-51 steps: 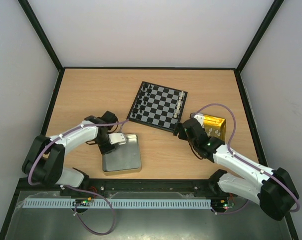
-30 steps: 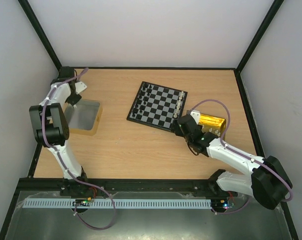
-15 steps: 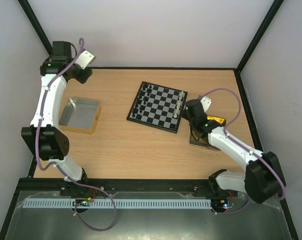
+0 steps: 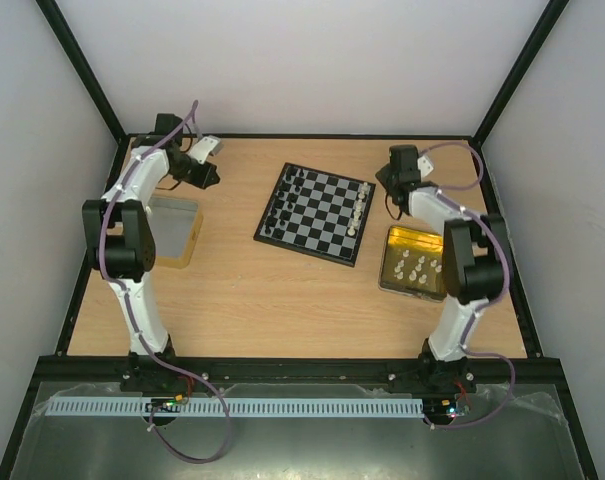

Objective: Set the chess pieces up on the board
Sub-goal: Move the chessboard to the center of the board.

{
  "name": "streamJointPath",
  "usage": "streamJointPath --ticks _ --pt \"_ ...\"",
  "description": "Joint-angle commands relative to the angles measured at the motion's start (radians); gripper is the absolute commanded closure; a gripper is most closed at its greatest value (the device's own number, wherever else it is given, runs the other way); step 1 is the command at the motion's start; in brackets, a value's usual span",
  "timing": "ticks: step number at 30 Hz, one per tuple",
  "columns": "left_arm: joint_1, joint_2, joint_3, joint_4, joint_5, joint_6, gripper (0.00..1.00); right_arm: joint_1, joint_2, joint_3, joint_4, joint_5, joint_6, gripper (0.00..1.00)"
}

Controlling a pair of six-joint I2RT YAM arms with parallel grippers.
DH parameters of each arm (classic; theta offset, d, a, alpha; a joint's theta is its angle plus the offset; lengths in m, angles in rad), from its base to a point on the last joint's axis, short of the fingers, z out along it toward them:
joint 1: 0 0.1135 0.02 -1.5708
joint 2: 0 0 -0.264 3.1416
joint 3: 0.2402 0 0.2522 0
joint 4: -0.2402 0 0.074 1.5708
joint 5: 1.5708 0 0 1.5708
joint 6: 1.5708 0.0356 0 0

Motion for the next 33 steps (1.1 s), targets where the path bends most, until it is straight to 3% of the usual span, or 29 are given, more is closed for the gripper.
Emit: streamJointPath --ticks 1,9,15,26,33 --pt "0.034 0.062 0.031 -0.004 0.133 -0.05 0.98 -0.061 0.216 0.225 -0.033 -0.105 0.0 0.98" --pt "0.043 0.158 0.067 -0.061 0.294 -0.065 0.98 -0.152 0.486 0.509 -0.082 -0.314 -0.001 0.98" --pt "0.034 0.209 0.081 -0.097 0.376 -0.062 0.98 -0.188 0.531 0.528 -0.065 -0.379 -0.005 0.98" --pt "-0.023 0.288 0.027 -0.008 0.239 -0.124 0.98 -0.193 0.636 0.599 -0.101 -0.485 -0.059 0.98" --pt "-0.04 0.33 0.03 -0.013 0.224 -0.134 0.98 -0.193 0.671 0.626 -0.128 -0.523 -0.079 0.98"
